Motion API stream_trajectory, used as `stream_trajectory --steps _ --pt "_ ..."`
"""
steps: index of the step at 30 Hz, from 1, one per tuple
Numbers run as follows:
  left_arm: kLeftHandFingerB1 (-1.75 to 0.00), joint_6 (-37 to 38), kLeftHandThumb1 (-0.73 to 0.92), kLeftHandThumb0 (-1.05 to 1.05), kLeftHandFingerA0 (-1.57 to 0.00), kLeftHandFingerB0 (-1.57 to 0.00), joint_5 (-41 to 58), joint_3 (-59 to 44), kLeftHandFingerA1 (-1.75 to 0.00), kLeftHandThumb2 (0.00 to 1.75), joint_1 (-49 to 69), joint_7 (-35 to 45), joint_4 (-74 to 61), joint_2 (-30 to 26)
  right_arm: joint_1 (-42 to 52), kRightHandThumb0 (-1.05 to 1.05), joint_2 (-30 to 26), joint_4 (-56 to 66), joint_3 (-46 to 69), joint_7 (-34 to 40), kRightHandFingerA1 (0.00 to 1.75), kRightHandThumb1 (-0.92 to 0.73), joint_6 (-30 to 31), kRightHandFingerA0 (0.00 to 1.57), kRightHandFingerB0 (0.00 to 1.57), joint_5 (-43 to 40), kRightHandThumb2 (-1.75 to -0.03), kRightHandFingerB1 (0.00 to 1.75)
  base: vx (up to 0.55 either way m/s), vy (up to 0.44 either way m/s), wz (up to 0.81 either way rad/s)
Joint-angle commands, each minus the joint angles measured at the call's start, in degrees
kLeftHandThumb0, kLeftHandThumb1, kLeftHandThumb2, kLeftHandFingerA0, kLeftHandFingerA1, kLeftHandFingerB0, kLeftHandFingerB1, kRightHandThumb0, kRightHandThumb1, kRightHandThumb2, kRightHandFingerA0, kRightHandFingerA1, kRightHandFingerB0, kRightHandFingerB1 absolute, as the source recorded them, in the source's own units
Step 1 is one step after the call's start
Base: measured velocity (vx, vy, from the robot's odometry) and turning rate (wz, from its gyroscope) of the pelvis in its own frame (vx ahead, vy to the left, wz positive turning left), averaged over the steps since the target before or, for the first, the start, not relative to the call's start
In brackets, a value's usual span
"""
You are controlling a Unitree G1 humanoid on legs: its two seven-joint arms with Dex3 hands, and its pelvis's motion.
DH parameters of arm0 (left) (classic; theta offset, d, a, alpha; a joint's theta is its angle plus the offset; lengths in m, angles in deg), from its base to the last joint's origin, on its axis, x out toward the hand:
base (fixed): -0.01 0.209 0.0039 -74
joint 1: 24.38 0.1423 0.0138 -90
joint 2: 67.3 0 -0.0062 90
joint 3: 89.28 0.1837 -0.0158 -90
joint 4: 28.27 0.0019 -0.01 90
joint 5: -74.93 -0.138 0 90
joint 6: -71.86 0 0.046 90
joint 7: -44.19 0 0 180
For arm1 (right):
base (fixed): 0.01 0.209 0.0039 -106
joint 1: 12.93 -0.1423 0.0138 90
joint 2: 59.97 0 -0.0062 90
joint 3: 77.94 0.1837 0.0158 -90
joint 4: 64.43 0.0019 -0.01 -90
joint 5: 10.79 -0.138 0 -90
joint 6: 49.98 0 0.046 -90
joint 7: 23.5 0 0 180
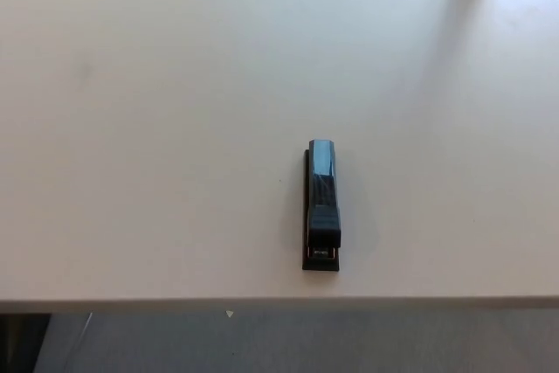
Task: The robot uses its right hand to press on the stapler that is in the middle of the desk
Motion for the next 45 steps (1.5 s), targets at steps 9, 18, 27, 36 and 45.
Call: stream_trajectory --steps 9,18,27,36,45 --pt "-0.32 9.42 0.92 -0.7 -0.08 -0.07 5.39 -5.13 -0.36 0.71 -1.89 6.66 1.48 -2.88 -7.64 -0.61 -5.78 -8.6 15.83 -1.43 0.25 -0.83 0.47 0.03 0.0 -12.07 -0.92 0.01 0.0 0.0 0.0" --pt "-0.32 9.91 0.92 -0.75 -0.1 -0.09 5.35 -5.21 -0.42 0.76 -2.87 6.85 2.21 -3.25 -7.76 -0.69 -11.89 -12.95 25.25 -0.72 0.28 -0.81 5.39 0.07 0.0 -16.1 -1.01 0.07 0.0 0.0 0.0" --pt "-0.44 9.94 0.7 -0.72 -0.03 -0.07 5.7 -5.37 -0.48 1.08 -2.96 6.04 1.68 -2.81 -6.23 -0.64 -15.04 -16.76 31.75 2.69 0.28 -0.92 10.79 0.14 0.0 -19.63 -0.71 0.05 0.0 0.0 0.0" --pt "-0.31 9.74 0.92 -0.68 -0.08 -0.06 6.6 -5.71 -0.37 0.72 -3.68 7.61 2.72 -2.86 -7.17 -0.64 -20.8 -16.05 43.42 12.05 0.33 -0.83 7.6 0.14 0.0 -26.39 -0.95 0.0 0.0 0.0 0.0" --pt "-0.32 9.63 0.92 -0.69 -0.08 -0.07 6.31 -5.71 -0.38 0.71 -4.64 8.14 3.94 -3.81 -10.84 -0.55 -26.41 -10.12 45.34 16.41 0.43 -0.82 -1.66 0.29 0.0 -26.55 -0.91 0.0 0.0 0.0 0.0"
